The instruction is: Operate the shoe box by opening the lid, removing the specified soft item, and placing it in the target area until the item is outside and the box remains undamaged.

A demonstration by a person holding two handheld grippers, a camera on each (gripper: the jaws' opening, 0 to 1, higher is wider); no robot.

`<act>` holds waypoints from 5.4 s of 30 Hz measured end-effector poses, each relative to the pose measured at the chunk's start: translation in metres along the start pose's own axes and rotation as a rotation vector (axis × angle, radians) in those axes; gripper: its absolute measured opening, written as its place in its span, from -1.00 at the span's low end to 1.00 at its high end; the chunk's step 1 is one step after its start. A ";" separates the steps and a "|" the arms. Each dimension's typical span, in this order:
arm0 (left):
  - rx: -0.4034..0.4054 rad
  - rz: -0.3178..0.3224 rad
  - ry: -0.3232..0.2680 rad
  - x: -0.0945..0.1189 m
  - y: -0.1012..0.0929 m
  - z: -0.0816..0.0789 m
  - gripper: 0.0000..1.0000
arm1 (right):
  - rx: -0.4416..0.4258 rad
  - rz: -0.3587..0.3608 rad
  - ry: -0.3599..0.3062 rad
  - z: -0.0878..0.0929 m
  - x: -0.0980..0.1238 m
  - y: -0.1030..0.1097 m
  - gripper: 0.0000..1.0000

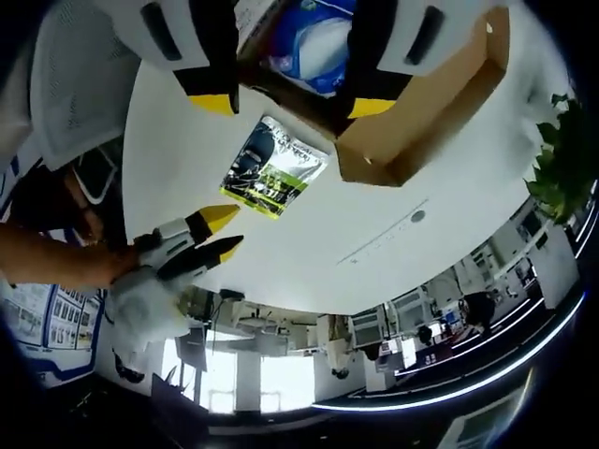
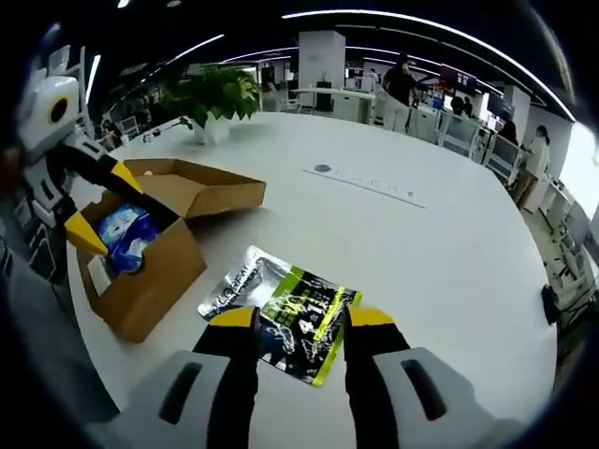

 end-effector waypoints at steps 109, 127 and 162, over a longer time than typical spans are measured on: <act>0.363 -0.323 -0.224 0.170 0.016 0.161 0.95 | 0.156 -0.404 0.184 -0.011 -0.117 0.235 -0.97; 0.342 -0.304 -0.187 0.159 0.015 0.157 0.84 | 0.114 -0.378 0.116 -0.017 -0.088 0.210 -1.00; 0.397 -0.113 -0.018 0.086 0.043 0.169 -0.18 | 0.045 -0.285 0.092 -0.007 -0.055 0.166 -1.00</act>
Point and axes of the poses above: the point that each gripper's makers call its tool centre point, and the gripper's own axes: x roughly backward along the fingers, y roughly to its left, z roughly out of its underside, the point moved 7 cm from there along x, roughly backward along the fingers, and after that the axes turned 11 degrees about -x, right-handed, at the moved point
